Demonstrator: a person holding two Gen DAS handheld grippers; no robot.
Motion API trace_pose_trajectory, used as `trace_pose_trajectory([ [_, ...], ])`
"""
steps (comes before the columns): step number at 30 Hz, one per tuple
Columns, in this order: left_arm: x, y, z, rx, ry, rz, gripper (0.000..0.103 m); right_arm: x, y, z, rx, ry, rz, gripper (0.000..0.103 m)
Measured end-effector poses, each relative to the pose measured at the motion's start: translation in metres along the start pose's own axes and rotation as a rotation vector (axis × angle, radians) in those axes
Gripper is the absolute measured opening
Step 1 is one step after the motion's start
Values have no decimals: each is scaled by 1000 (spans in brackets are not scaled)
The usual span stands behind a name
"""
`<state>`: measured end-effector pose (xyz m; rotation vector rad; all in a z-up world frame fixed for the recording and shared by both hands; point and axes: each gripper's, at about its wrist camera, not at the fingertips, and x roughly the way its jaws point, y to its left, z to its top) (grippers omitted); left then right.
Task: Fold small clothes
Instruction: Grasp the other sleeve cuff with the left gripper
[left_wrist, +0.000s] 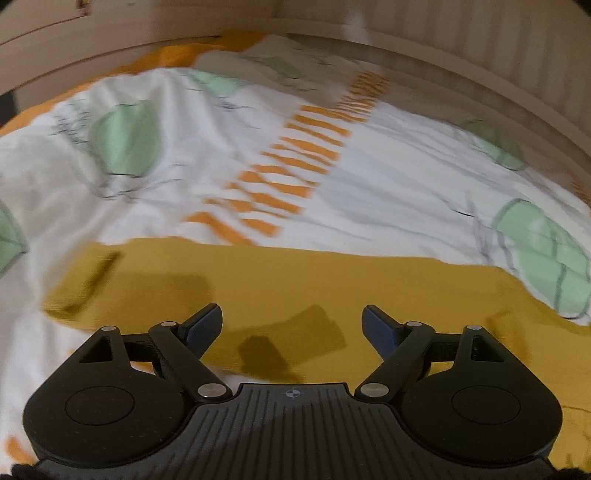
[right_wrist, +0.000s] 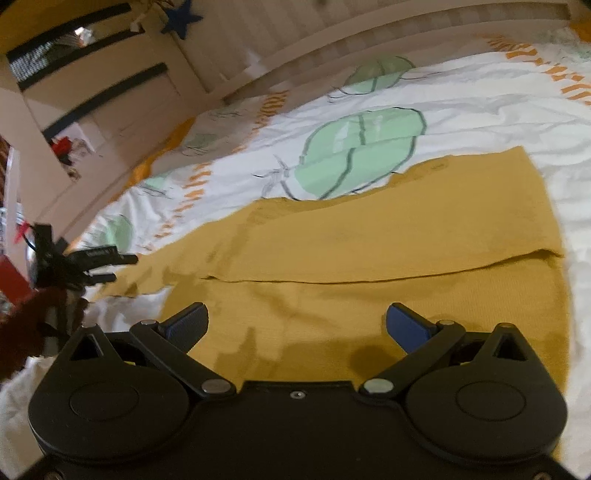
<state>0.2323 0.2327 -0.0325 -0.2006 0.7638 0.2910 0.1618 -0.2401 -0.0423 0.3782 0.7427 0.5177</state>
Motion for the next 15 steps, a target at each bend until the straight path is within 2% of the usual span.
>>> trace_pose_trajectory([
  [7,-13,53,7,-27,-15,92,83,-5,24,-2,-4,-42,112,103],
  [11,-14,73,6,25,-20,154,83,6,43,-5,-18,-56,101,103],
  [15,-8,89,8,101,-20,211,83,27,65,-11,-12,-13,114,103],
])
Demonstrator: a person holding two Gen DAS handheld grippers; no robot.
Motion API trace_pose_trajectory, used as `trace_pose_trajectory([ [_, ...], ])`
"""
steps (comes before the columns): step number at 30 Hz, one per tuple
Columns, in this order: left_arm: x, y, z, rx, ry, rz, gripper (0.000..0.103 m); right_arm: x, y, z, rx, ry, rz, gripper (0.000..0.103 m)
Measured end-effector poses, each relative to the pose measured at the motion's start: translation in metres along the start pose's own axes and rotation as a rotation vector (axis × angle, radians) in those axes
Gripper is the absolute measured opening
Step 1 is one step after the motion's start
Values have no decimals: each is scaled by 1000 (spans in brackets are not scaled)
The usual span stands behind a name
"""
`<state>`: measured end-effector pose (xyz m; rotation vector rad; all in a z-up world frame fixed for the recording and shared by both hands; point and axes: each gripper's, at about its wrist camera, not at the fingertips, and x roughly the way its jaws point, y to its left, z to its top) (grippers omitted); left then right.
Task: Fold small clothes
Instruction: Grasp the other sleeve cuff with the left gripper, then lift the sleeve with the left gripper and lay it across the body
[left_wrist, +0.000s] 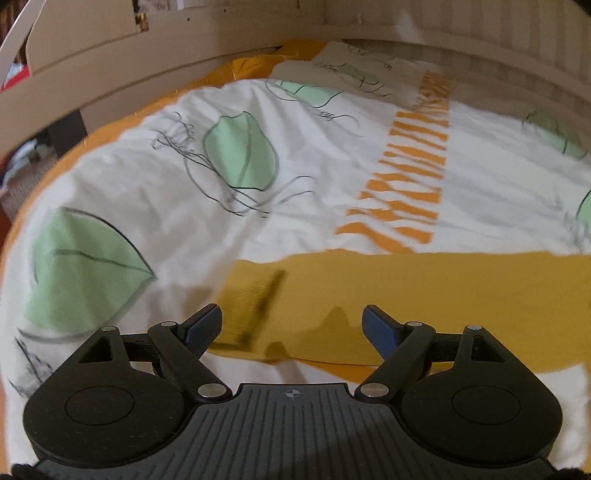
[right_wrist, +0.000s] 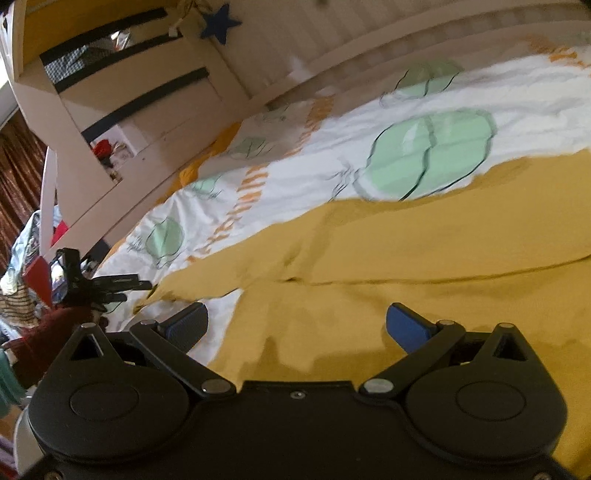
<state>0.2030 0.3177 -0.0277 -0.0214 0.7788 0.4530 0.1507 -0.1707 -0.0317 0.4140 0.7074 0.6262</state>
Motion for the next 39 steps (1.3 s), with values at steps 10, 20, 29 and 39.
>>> trace_pose_trajectory([
  [10,28,9,-6,194,8,32,82,50,44,-7,-48,140,105,103],
  [20,54,24,-10,161,48,98,53,58,50,-8,-61,165,77,103],
  [29,45,41,-3,6,19,-6,9,59,43,-11,-34,182,63,103],
  [39,-7,32,41,-216,-19,-297,9,29,9,-2,9,143,-4,103],
])
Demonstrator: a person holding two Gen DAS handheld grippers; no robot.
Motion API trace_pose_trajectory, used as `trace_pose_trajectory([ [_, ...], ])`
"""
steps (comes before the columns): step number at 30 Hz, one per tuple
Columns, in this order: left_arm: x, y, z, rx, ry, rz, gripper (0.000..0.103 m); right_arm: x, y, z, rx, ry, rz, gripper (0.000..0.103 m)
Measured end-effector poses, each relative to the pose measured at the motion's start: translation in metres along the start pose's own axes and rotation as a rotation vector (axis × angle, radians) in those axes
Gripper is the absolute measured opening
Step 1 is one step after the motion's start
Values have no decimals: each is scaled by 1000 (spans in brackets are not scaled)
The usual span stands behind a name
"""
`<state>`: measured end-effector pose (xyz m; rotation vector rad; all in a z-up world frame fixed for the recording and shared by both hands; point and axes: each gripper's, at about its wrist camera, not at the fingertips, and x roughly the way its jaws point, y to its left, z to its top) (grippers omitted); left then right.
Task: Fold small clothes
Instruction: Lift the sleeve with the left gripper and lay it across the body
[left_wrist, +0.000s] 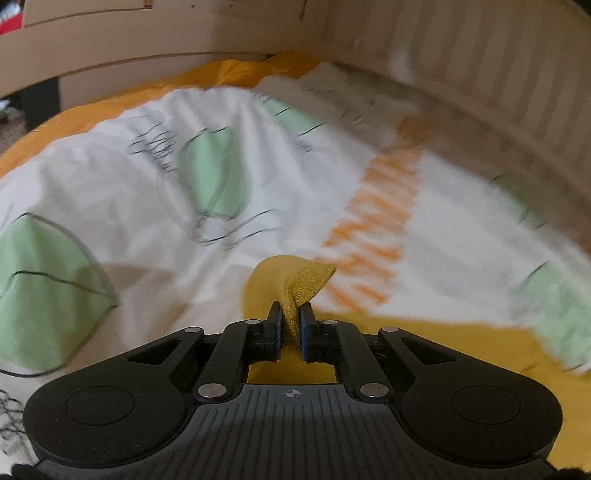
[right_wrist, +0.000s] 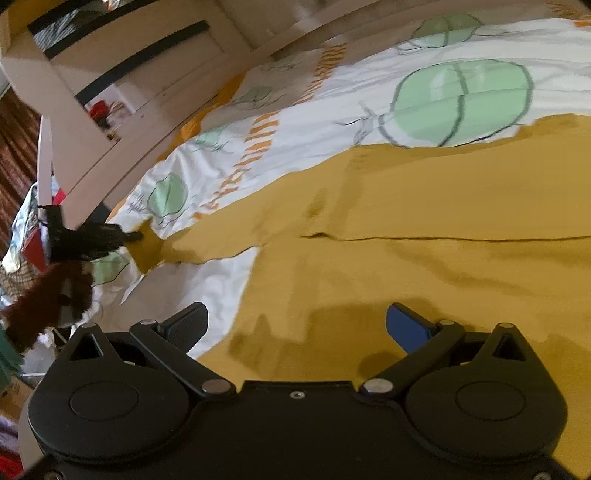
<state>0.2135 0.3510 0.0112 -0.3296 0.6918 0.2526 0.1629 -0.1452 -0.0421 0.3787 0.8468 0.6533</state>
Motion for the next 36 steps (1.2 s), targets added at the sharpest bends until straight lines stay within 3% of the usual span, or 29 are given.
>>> trace_pose_trajectory([
  [6,-26,-60,22,-47,-20,-178,9,-31,-22,8,-9,-34,-53,103],
  [18,-58,-229,28,92,-43,-451,9,-72,-68,18,-29,-90,-187,103],
  [29,-28,-357,-33,140,51,-621,9,-97,-101,35,71,-82,-290,103],
  [36,-11,-407,-83,178,117,-657,9,-108,-114,42,116,-112,-320,103],
])
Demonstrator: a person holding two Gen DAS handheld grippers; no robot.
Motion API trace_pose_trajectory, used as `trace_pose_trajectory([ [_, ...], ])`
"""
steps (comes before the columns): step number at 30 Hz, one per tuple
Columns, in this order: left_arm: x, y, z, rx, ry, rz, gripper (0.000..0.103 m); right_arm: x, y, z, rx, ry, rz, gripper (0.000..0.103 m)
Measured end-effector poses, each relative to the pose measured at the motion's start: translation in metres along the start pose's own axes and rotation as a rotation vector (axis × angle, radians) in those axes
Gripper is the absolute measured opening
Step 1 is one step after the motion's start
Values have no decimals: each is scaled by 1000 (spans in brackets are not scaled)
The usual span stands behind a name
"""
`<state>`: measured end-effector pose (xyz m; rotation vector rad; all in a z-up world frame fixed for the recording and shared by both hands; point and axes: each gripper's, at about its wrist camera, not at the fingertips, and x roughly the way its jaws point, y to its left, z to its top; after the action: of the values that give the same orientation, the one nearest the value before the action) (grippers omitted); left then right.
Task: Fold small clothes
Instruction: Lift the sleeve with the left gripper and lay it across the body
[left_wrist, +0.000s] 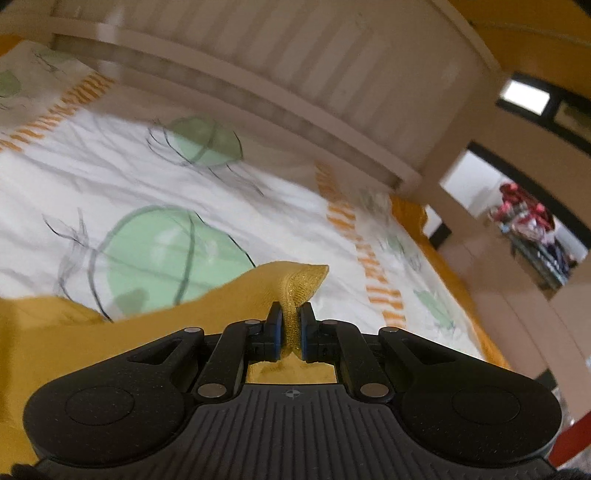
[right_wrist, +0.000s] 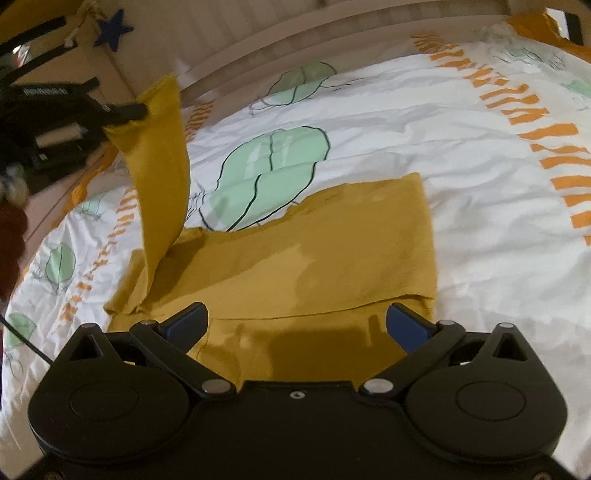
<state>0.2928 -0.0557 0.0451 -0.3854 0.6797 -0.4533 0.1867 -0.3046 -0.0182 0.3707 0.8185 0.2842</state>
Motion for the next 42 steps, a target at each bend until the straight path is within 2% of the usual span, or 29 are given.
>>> trace_pose_trajectory([
  [5,29,-11,-27,45,66,9,10,1,-11,1,40,6,-14,103],
  [6,32,-11,-32,56,76,13,19,3,-12,1,48,9,-17,103],
  [7,37,-12,-36,64,83,18,23,4,-14,0,54,12,-20,103],
  [11,33,-11,-45,103,96,22,30,6,-17,0,63,18,-30,103],
  [15,18,-8,-48,141,60,38,41,8,-21,0,70,17,-40,103],
  [18,2,2,-51,152,27,69,43,10,-22,1,74,7,-39,103],
  [21,-8,16,-60,173,13,148,43,11,-24,1,76,-12,-29,103],
  [24,-18,37,-72,186,22,236,44,12,-23,1,68,-35,-19,103],
  [29,-32,76,-97,143,57,342,44,13,-18,0,52,-71,8,103],
  [34,-42,109,-111,79,77,411,44,12,-10,-2,22,-101,34,103],
  [42,-47,140,-124,55,23,466,45,15,-2,-6,5,-122,98,103],
])
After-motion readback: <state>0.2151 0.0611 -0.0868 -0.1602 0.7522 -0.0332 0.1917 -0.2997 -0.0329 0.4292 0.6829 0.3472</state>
